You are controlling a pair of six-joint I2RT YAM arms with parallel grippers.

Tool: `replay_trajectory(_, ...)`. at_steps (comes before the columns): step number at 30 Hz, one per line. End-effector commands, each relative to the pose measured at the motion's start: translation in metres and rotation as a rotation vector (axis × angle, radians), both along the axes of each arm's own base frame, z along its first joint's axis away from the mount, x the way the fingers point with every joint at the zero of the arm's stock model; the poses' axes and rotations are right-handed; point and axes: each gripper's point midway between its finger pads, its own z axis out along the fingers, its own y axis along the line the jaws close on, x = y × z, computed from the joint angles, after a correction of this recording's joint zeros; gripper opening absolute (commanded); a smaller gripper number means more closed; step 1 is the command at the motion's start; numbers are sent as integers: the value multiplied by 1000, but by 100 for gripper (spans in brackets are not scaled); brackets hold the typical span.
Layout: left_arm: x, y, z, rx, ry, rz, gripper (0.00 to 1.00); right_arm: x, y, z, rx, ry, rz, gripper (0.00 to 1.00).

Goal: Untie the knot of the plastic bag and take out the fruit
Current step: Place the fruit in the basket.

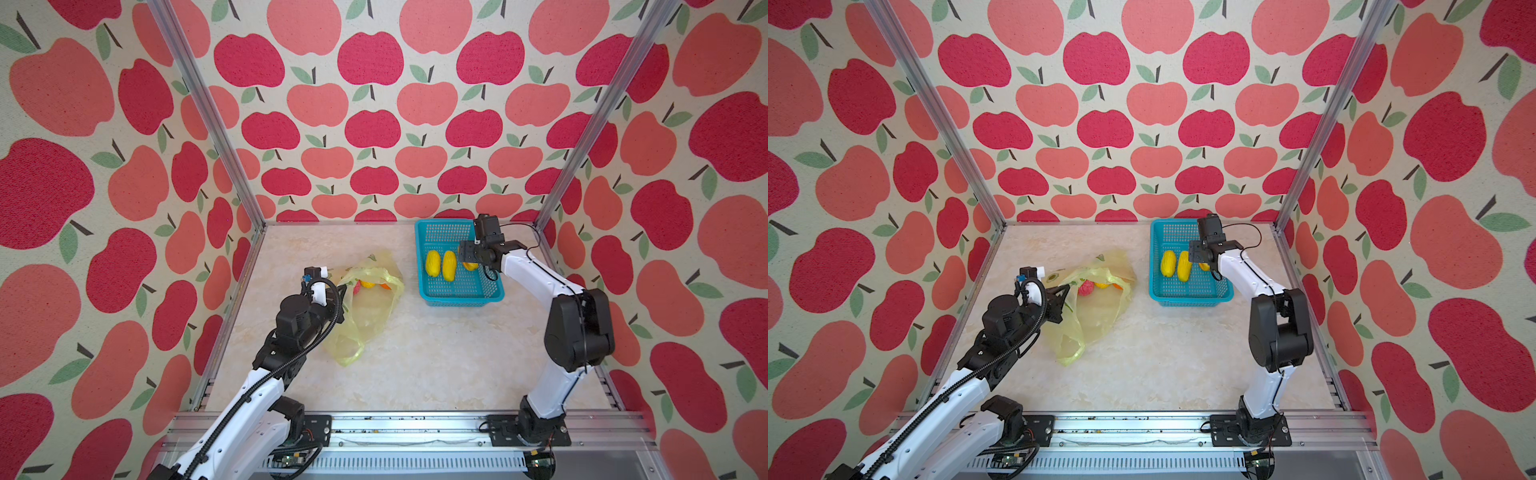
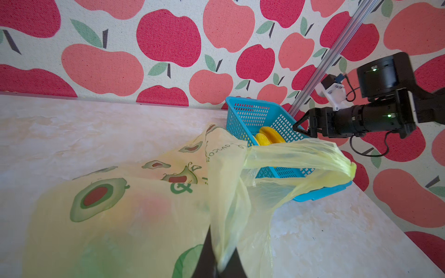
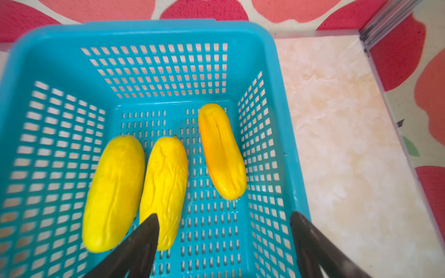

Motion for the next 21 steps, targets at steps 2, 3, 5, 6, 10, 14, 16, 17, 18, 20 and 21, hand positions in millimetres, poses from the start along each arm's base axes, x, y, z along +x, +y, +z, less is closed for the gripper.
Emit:
replay_trajectory(2, 2, 6, 11, 6, -31, 30, 0, -35, 25, 49, 45, -163, 69, 82)
replay_trajectory(3, 2, 7, 9, 4, -26, 33, 0, -45, 33, 58, 52, -200, 101, 81)
replay_trajectory(5, 2, 5, 9, -1, -18, 25, 0, -65, 54, 76, 58, -281, 183, 77)
replay_trajectory(6, 2, 4, 11, -5, -19, 17, 0, -76, 67, 85, 52, -329, 234, 76)
replay_trajectory(10, 2, 7, 11, 6, -25, 32, 0, -124, 120, 116, 65, -488, 451, 71)
replay_trajectory(14, 5, 12, 6, 6, -17, 55, 0, -176, 174, 125, 126, -573, 702, 69)
replay_trajectory(16, 4, 8, 7, 1, -18, 34, 0, -202, 198, 122, 143, -607, 818, 68)
replay_trajectory(17, 3, 7, 9, -2, -19, 26, 0, -216, 210, 118, 148, -623, 876, 68)
replay_trajectory(18, 3, 7, 10, -2, -20, 25, 0, -228, 221, 117, 157, -638, 926, 68)
replay_trajectory(20, 3, 9, 9, 4, -24, 34, 0, -246, 240, 110, 172, -641, 1009, 68)
replay_trajectory(21, 4, 10, 7, 8, -24, 41, 0, -253, 249, 105, 183, -635, 1043, 68)
